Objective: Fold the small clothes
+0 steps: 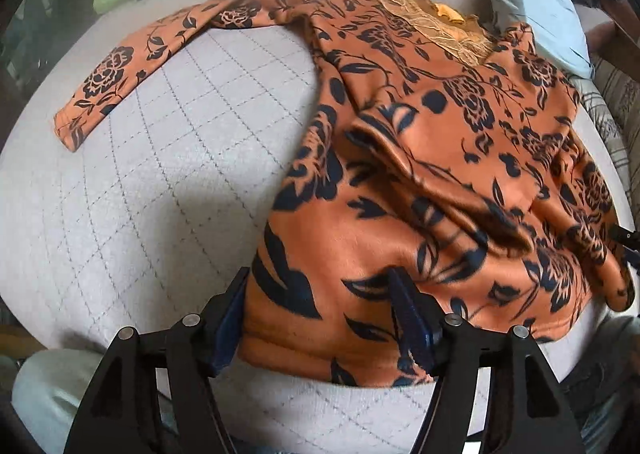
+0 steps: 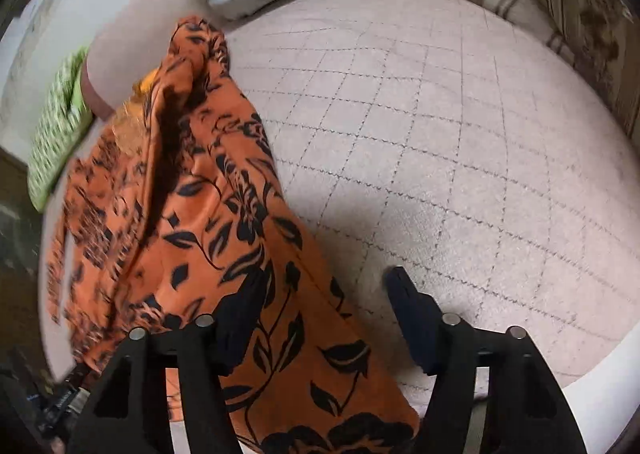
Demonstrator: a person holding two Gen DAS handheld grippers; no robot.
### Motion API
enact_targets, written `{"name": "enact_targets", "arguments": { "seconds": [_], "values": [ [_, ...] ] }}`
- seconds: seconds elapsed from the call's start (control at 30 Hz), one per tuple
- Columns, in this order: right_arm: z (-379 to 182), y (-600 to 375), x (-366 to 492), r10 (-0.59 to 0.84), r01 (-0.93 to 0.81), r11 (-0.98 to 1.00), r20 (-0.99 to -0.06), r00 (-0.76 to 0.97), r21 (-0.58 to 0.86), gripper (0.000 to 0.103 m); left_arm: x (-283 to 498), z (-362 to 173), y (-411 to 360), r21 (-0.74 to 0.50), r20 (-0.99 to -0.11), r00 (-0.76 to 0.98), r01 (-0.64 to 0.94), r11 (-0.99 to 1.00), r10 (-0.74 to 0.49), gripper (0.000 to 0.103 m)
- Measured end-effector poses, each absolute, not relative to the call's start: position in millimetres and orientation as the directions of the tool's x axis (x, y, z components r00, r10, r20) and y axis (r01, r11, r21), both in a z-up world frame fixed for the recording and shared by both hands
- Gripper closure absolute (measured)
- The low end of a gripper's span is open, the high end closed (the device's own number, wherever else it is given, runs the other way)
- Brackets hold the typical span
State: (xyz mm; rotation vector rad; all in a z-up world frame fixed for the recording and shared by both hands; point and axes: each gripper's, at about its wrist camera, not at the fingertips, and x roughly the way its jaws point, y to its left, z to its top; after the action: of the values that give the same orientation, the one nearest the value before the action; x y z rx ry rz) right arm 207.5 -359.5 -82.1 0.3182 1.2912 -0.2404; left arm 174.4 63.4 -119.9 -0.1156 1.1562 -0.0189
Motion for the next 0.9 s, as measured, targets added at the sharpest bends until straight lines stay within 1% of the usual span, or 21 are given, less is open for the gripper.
{"name": "enact_targets", "arguments": {
  "seconds": [0.03, 0.07, 0.1, 0.13, 0.17, 0.2, 0.23, 0.3, 0.4, 0.47, 0.5, 0.53, 0.6, 0.67, 0.7, 0.77, 0.8, 0.83, 0.87, 0.9],
  "values": [
    [-82.7, -355.2, 206.2, 0.000, 0.333, 0.939, -0.967, 0.257, 0.088, 0.076, 170.9, -119.5, 63.6, -0.111, -0.908, 0.412, -0.048, 0.993, -0.082, 0.039],
    [-84.2, -351.9, 204.2, 0.015, 0.319, 0.943, -0.968, 0.250, 0.097, 0.086, 169.3, -119.7, 64.4, -0.118, -0.905, 0.417, -0.051, 0.992, -0.086, 0.039],
    [-87.0, -349.8, 201.2, 0.031, 0.316, 0.942, -0.970, 0.243, 0.110, 0.091, 170.7, -121.4, 64.1, -0.116, -0.905, 0.416, -0.053, 0.992, -0.084, 0.039],
    [-87.2, -348.3, 200.2, 0.024, 0.315, 0.943, -0.968, 0.249, 0.104, 0.093, 171.7, -122.2, 63.5, -0.107, -0.904, 0.420, -0.056, 0.993, -0.074, 0.040],
    [-84.7, -346.5, 200.8, 0.012, 0.310, 0.946, -0.965, 0.261, 0.096, 0.094, 170.5, -121.0, 61.7, -0.093, -0.900, 0.432, -0.062, 0.994, -0.057, 0.045],
    [-83.6, -347.9, 200.5, 0.018, 0.309, 0.945, -0.963, 0.271, 0.104, 0.095, 169.7, -118.2, 64.2, -0.077, -0.895, 0.445, -0.062, 0.995, -0.042, 0.075],
    [-80.8, -349.8, 198.9, 0.029, 0.311, 0.943, -0.959, 0.281, 0.119, 0.096, 166.5, -113.0, 67.8, -0.068, -0.894, 0.447, -0.053, 0.996, -0.037, 0.097],
    [-65.1, -352.0, 196.3, 0.068, 0.316, 0.933, -0.946, 0.317, 0.173, 0.096, 160.4, -100.4, 76.7, -0.129, -0.898, 0.431, -0.063, 0.990, -0.089, 0.098],
    [-25.1, -359.5, 183.5, 0.094, 0.313, 0.923, -0.919, 0.382, 0.224, 0.097, 138.3, -59.8, 99.4, -0.172, -0.865, 0.489, -0.077, 0.982, -0.113, 0.098],
    [-0.8, -361.1, 177.0, 0.069, 0.305, 0.930, -0.913, 0.401, 0.204, 0.097, 128.0, -41.8, 116.8, -0.148, -0.859, 0.506, -0.090, 0.985, -0.083, 0.098],
    [3.6, -358.1, 175.3, 0.023, 0.308, 0.939, -0.923, 0.385, 0.152, 0.097, 127.8, -41.6, 123.7, -0.145, -0.866, 0.495, -0.103, 0.984, -0.076, 0.098],
    [1.6, -356.7, 174.9, -0.011, 0.310, 0.944, -0.932, 0.363, 0.110, 0.097, 129.6, -45.9, 129.1, -0.151, -0.876, 0.475, -0.113, 0.982, -0.080, 0.098],
    [-19.4, -354.3, 183.7, -0.080, 0.322, 0.947, -0.954, 0.290, 0.018, 0.097, 137.8, -67.4, 129.3, -0.147, -0.906, 0.415, -0.116, 0.982, -0.087, 0.097],
    [-48.0, -351.1, 193.0, -0.132, 0.323, 0.944, -0.970, 0.206, -0.060, 0.096, 144.5, -92.2, 119.3, -0.088, -0.935, 0.353, -0.104, 0.991, -0.046, 0.095],
    [-67.2, -350.4, 196.7, -0.151, 0.320, 0.942, -0.977, 0.148, -0.098, 0.096, 146.9, -100.7, 115.2, -0.055, -0.947, 0.320, -0.104, 0.993, -0.019, 0.092],
    [-84.9, -348.2, 199.7, -0.187, 0.326, 0.934, -0.978, 0.088, -0.150, 0.094, 148.9, -101.1, 114.9, -0.061, -0.952, 0.304, -0.115, 0.992, -0.023, 0.088],
    [-78.3, -346.7, 199.5, -0.197, 0.332, 0.931, -0.974, 0.115, -0.149, 0.085, 149.2, -96.2, 116.8, -0.084, -0.947, 0.319, -0.123, 0.989, -0.041, 0.086],
    [-66.6, -346.7, 197.7, -0.203, 0.345, 0.929, -0.965, 0.164, -0.136, 0.076, 147.1, -88.6, 121.2, -0.108, -0.939, 0.338, -0.135, 0.985, -0.056, 0.081],
    [-47.7, -345.3, 193.5, -0.223, 0.359, 0.925, -0.946, 0.236, -0.128, 0.071, 143.2, -77.3, 126.1, -0.129, -0.926, 0.373, -0.146, 0.981, -0.066, 0.079],
    [-30.3, -341.2, 189.4, -0.235, 0.356, 0.927, -0.925, 0.299, -0.120, 0.065, 136.7, -63.3, 134.1, -0.156, -0.901, 0.426, -0.148, 0.977, -0.079, 0.071]
  ]
}}
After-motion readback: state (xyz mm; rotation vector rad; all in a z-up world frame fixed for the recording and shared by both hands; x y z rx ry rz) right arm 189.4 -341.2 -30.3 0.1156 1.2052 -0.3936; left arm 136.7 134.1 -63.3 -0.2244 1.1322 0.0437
